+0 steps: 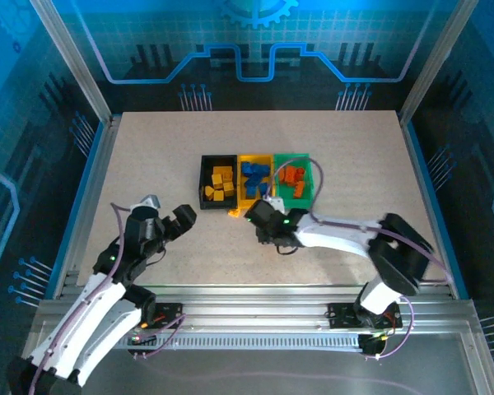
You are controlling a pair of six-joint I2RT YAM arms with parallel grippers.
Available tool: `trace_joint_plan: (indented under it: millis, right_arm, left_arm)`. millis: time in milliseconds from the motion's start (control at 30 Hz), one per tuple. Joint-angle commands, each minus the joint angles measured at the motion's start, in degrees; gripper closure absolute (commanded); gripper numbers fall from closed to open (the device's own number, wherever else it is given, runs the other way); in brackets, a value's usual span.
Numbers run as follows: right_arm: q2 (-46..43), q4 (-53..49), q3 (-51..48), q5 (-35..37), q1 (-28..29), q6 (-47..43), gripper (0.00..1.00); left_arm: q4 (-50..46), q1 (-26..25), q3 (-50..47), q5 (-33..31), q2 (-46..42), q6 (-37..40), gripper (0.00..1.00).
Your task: Sort the legos into containers by color
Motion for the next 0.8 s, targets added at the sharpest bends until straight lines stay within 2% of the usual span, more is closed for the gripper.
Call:
trace_joint_plan:
  millis: [0, 167, 267, 467, 500, 567, 600, 667, 767]
  right_arm:
    - [-8.41, -0.14, -0.81, 2.43, -4.87, -7.47, 0.74]
    - [-9.88, -0.44, 3.03, -0.37, -15.98, -14.51, 0.73]
    - [-4.74, -0.84, 8.51, -3.10, -21.00, -17.65, 0.73]
    - [7.64, -1.66, 19.79, -6.48, -26.27, -20.51, 0.69]
    - [9.33, -1.88, 21.34, -6.81, -26.76, -20.68, 0.63]
    - [12.08, -2.57, 24.16, -7.34, -27.60, -20.79, 0.35]
    - [12.39, -2.00, 24.59, -7.81, -27.77, -21.13, 0.27]
    - [11.61, -0.12, 23.96, -9.04, -27.72, -21.63, 0.20]
    - [8.18, 2.20, 21.03, -10.54, -27.68, -20.56, 0.19]
  left_arm:
    - [4.89, -2.65, -1.18, 3.02, 2.19, 2.57, 0.01]
    - [7.86, -8.90, -0.57, -0.57, 8.91, 3.73, 0.01]
    - [9.38, -12.71, 0.35, -3.33, 14.74, 4.80, 0.02]
    - [13.49, -18.23, 3.06, -8.01, 26.23, 7.87, 0.04]
    - [14.23, -18.89, 3.58, -8.62, 27.90, 8.48, 0.04]
    - [17.09, -20.45, 4.55, -10.28, 31.51, 10.06, 0.05]
    - [18.51, -21.06, 4.84, -11.04, 33.07, 10.83, 0.05]
    - [21.94, -22.38, 5.64, -12.81, 36.48, 12.53, 0.05]
    - [27.75, -23.97, 6.49, -15.78, 41.60, 15.54, 0.07]
